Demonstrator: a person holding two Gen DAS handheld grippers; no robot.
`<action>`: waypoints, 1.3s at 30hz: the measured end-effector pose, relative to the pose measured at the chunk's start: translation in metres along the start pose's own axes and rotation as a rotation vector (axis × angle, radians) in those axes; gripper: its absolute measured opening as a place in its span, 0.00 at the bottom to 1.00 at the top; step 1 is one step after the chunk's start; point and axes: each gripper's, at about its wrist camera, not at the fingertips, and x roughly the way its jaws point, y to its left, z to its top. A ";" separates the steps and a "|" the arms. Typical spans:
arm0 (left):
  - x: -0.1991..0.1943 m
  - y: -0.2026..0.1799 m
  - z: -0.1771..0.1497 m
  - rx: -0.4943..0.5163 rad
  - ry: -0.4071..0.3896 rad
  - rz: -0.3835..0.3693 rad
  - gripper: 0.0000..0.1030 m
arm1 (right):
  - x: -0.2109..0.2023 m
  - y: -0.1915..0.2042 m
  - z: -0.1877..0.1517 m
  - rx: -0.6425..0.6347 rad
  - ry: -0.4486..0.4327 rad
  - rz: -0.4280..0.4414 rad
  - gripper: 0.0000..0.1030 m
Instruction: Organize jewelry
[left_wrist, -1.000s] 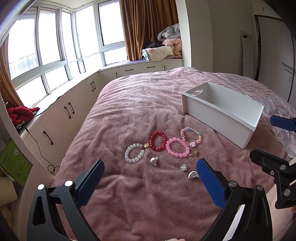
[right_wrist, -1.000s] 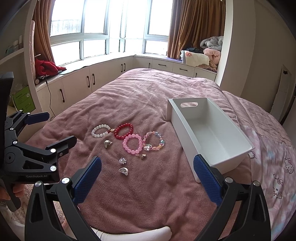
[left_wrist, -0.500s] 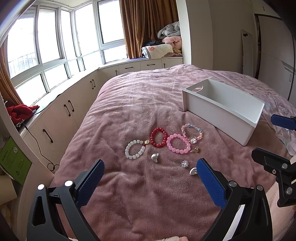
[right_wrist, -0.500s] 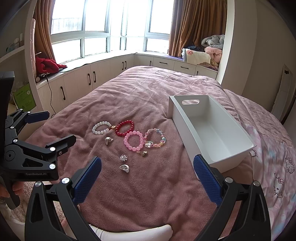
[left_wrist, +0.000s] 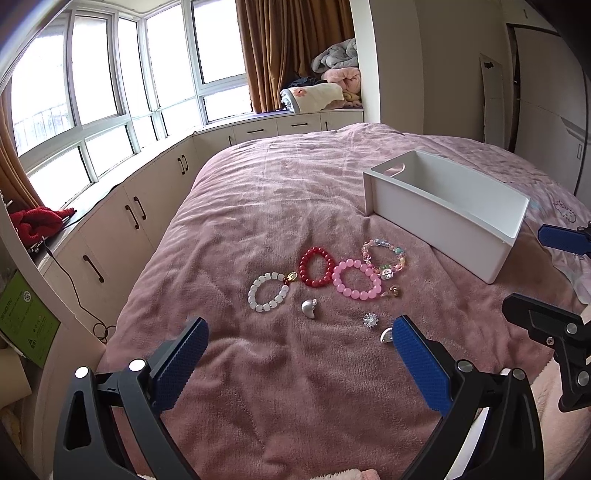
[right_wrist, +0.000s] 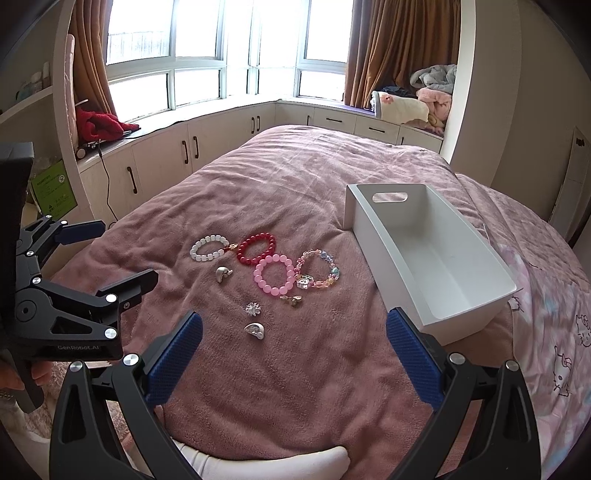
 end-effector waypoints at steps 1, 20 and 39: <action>0.000 0.000 0.000 0.000 -0.001 -0.006 0.98 | 0.002 0.000 0.000 0.001 0.002 0.008 0.95; 0.104 0.058 0.023 -0.138 0.161 -0.072 0.95 | 0.129 -0.017 0.025 0.062 0.220 0.135 0.55; 0.222 0.102 0.014 -0.308 0.396 -0.078 0.49 | 0.221 0.009 0.046 0.029 0.337 0.304 0.33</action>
